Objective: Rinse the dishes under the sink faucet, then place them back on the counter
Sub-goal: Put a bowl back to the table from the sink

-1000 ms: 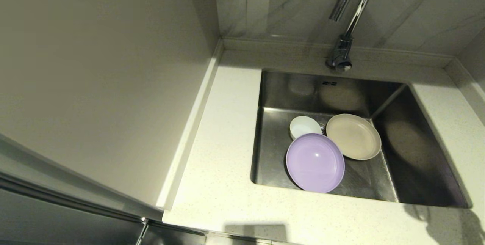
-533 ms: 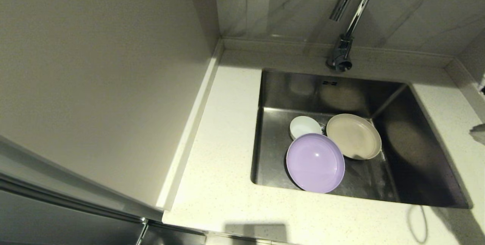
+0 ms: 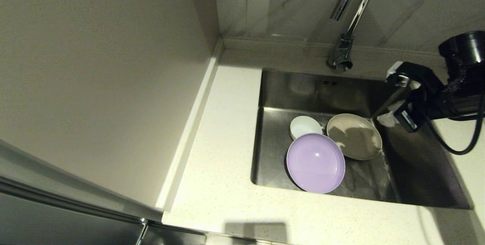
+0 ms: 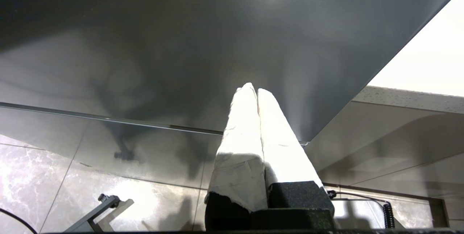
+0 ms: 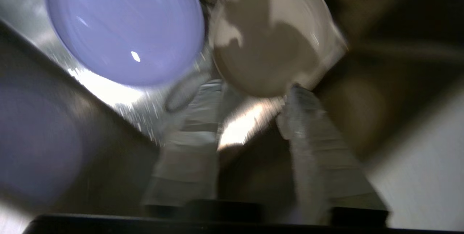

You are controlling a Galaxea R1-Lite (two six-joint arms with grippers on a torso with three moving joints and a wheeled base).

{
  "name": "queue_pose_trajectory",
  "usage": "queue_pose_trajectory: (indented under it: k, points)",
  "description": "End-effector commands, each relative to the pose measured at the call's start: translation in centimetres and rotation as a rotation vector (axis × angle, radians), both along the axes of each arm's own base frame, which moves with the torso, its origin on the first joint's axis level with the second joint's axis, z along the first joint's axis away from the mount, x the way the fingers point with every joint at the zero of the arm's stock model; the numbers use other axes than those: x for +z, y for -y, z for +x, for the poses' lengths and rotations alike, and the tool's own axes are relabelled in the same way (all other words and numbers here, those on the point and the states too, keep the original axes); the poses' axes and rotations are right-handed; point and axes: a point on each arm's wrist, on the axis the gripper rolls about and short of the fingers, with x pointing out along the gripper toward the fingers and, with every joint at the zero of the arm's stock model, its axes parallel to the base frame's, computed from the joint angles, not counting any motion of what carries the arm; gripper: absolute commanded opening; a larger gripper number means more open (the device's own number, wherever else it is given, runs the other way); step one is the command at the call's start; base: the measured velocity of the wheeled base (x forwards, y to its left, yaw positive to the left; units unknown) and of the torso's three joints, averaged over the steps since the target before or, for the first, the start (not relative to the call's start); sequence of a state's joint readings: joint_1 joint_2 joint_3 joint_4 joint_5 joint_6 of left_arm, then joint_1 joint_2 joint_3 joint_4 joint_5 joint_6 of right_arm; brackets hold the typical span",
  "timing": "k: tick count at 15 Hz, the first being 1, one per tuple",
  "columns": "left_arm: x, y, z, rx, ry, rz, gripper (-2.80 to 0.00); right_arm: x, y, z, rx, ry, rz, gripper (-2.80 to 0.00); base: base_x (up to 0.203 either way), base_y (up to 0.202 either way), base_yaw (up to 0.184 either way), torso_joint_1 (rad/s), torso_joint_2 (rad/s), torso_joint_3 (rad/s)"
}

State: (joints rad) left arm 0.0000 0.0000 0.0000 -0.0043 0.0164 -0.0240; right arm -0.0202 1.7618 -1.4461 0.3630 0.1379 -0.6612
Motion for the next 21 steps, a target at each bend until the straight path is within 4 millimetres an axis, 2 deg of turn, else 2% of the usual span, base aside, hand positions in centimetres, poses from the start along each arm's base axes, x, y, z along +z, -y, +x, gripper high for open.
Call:
queue_pose_trajectory:
  k: [1,3,8,16,21]
  points:
    - [0.0,0.0,0.0,0.0,0.002,-0.001,-2.8,-4.3,0.1,4.3,0.049,-0.027,0.006,0.0,0.0,0.0,0.0,0.0,0.0,0.0]
    - [0.0,0.0,0.0,0.0,0.002,-0.001,-2.8,-6.5,0.5,6.3,0.117,0.039,-0.038,0.0,0.0,0.0,0.0,0.0,0.0,0.0]
    - [0.0,0.0,0.0,0.0,0.002,-0.001,-2.8,-11.4,1.2,8.0,0.187,0.038,-0.076,0.0,0.0,0.0,0.0,0.0,0.0,0.0]
    - [0.0,0.0,0.0,0.0,0.002,-0.001,-2.8,-14.2,0.8,8.0,0.196,-0.042,-0.065,0.0,0.0,0.0,0.0,0.0,0.0,0.0]
    - [0.0,0.0,0.0,0.0,0.002,-0.001,-2.8,-16.8,0.3,10.1,0.203,-0.039,-0.062,0.0,0.0,0.0,0.0,0.0,0.0,0.0]
